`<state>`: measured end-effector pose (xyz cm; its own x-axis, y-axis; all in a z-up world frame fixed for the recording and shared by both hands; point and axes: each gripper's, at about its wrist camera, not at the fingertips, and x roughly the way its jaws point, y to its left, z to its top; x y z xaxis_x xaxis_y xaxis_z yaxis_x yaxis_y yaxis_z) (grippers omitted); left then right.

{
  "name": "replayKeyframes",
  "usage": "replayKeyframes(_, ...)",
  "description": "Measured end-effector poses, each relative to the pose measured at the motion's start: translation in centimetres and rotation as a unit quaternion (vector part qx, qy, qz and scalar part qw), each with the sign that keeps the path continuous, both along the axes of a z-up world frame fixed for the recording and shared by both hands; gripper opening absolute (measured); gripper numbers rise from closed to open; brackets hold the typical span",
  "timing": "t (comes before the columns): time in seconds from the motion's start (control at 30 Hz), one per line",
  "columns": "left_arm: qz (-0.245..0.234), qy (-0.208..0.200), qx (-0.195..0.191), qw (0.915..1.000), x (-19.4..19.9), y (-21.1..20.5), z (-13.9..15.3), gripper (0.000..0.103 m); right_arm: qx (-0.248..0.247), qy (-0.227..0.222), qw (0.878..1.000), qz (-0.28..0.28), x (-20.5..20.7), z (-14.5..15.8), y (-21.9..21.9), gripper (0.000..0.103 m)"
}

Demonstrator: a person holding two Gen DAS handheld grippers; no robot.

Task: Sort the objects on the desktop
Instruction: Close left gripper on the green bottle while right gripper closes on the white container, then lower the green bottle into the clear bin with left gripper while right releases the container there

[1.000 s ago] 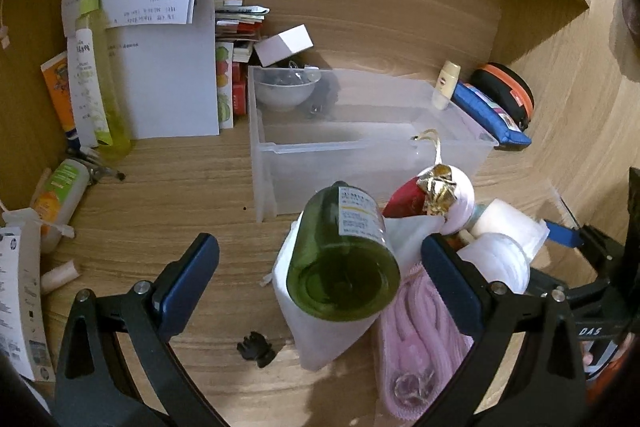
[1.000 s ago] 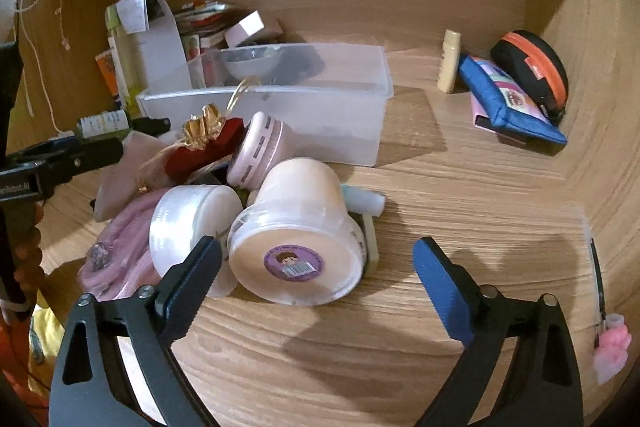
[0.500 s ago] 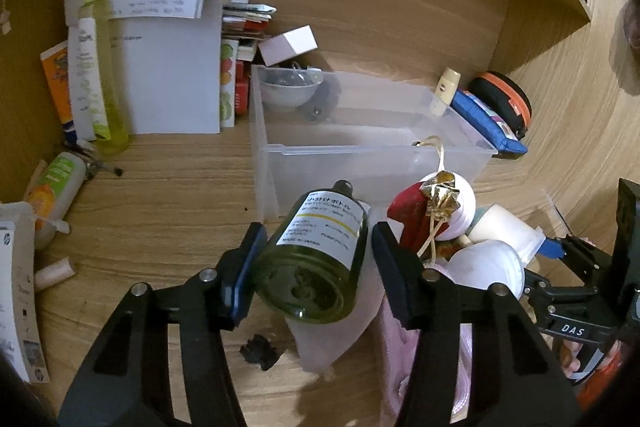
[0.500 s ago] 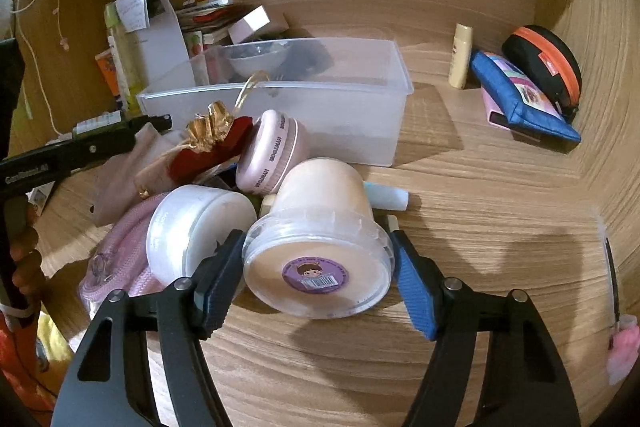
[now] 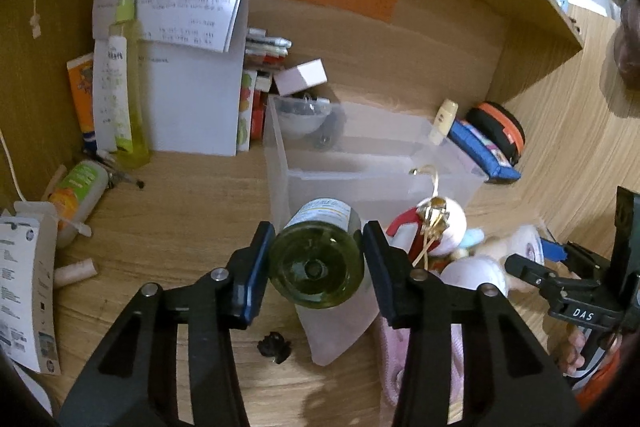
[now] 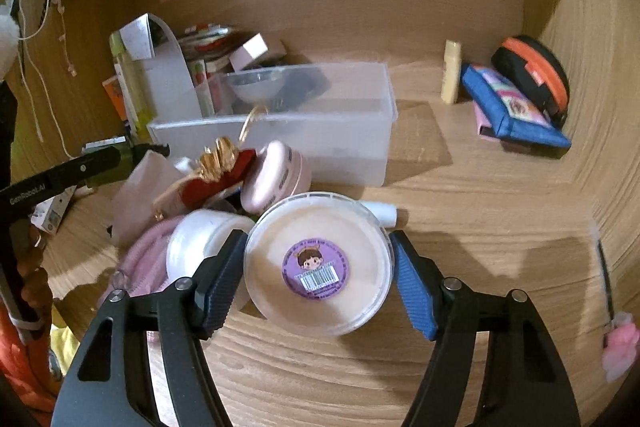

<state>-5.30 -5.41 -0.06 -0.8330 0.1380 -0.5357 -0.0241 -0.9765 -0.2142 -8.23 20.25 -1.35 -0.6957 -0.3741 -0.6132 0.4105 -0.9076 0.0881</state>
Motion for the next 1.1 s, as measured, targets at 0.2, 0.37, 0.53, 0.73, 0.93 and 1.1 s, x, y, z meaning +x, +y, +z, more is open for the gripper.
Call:
replayKeyframes(0.2, 0.004, 0.019, 0.002, 0.9998, 0.3, -0.1, 1.2, 0.043, -0.008, -0.005, 1.0, -0.002, -0.3, 0.3, 0.3, 0.068)
replayKeyframes(0.37, 0.004, 0.039, -0.005, 0.9992, 0.7, 0.0, 2.7, 0.042, -0.018, 0.014, 1.0, 0.001, -0.1, 2.2, 0.7, 0.068)
replayKeyframes(0.53, 0.004, 0.051, -0.013, 0.9986, 0.2, 0.1, 3.8, 0.041, -0.029, 0.035, 0.999, 0.01, -0.8, 4.5, 0.9, 0.068)
replayKeyframes(0.73, 0.003, 0.056, -0.014, 0.9983, -1.1, 0.0, 4.8, 0.041, -0.024, 0.059, 0.998, 0.02, -2.3, 7.1, 0.2, 0.068)
replayKeyframes(0.93, 0.004, 0.065, -0.012, 0.9978, -3.3, -0.4, 6.6, 0.041, -0.026, 0.075, 0.996, 0.032, -4.6, 9.3, -0.6, 0.068)
replayKeyframes(1.1, 0.007, 0.066, -0.013, 0.9977, -5.8, -0.7, 7.5, 0.041, -0.028, 0.074, 0.996, 0.041, -6.8, 10.0, -1.4, 0.068)
